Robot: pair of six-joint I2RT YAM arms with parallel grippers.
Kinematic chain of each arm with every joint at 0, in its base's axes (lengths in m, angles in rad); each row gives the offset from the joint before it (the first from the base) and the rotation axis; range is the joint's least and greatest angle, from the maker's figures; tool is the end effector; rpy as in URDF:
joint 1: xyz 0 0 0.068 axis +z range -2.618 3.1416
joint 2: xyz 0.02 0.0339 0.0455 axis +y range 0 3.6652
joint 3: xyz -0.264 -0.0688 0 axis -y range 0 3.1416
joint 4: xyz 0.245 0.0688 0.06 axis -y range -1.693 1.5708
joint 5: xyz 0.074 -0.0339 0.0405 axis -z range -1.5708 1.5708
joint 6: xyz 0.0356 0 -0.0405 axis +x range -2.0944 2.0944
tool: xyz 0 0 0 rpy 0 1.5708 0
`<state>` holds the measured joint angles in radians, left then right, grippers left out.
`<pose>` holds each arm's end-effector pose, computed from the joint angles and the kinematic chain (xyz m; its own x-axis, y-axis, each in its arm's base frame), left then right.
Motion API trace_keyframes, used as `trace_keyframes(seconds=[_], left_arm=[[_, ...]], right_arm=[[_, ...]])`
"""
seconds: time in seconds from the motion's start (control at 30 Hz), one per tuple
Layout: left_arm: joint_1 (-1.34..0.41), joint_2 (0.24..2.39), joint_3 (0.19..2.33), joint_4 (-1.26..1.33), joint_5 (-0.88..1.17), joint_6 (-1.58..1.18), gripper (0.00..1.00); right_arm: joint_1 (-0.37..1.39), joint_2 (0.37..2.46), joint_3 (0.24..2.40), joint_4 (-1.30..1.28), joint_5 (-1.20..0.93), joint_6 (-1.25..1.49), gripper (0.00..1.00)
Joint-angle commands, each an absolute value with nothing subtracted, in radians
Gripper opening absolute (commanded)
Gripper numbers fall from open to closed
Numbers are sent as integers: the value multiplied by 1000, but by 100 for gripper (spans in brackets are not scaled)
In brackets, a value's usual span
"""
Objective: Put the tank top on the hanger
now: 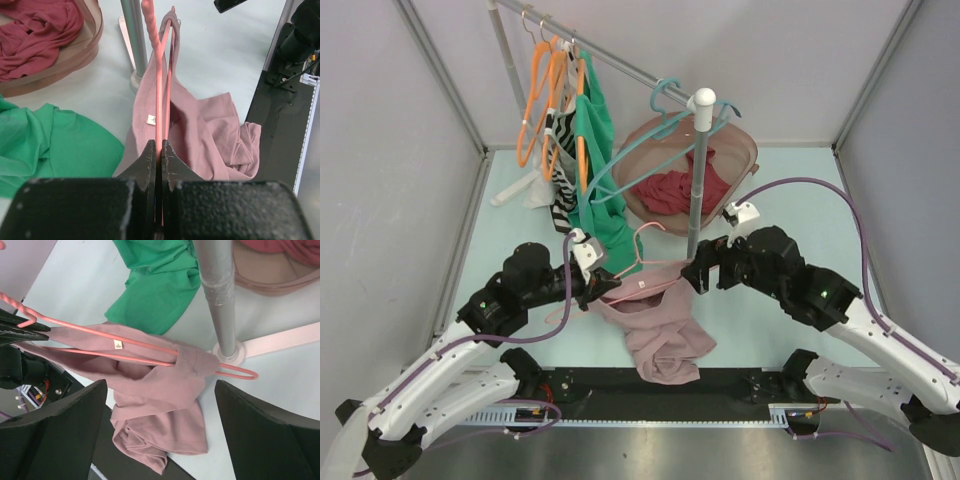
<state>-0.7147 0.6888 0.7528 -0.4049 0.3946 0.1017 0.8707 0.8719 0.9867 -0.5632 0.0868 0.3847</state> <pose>0.1100 -0.1136 0.3211 -0.1620 0.2647 -0.9506 0.8998 0.4352 -0.0322 0.1218 0.1397 0.3558 -0.5259 -0.0440 -0.8494 -0.5547 0.7748 0.3033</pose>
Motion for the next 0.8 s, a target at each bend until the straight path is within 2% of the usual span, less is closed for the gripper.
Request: trace_keyframes(seconds=[0.0, 0.33, 0.57, 0.77], left_arm=[[-706, 670, 795, -382, 384, 71, 0], [-706, 637, 866, -460, 397, 29, 0], [-706, 695, 1046, -751, 233, 41, 0], [-706, 699, 1146, -851, 80, 29, 0]], right_arm=[[865, 836, 1051, -578, 124, 364, 96], [723, 789, 1085, -635, 95, 319, 98], [611, 762, 1088, -653, 28, 295, 98], [575, 746, 1083, -663, 9, 291, 98]])
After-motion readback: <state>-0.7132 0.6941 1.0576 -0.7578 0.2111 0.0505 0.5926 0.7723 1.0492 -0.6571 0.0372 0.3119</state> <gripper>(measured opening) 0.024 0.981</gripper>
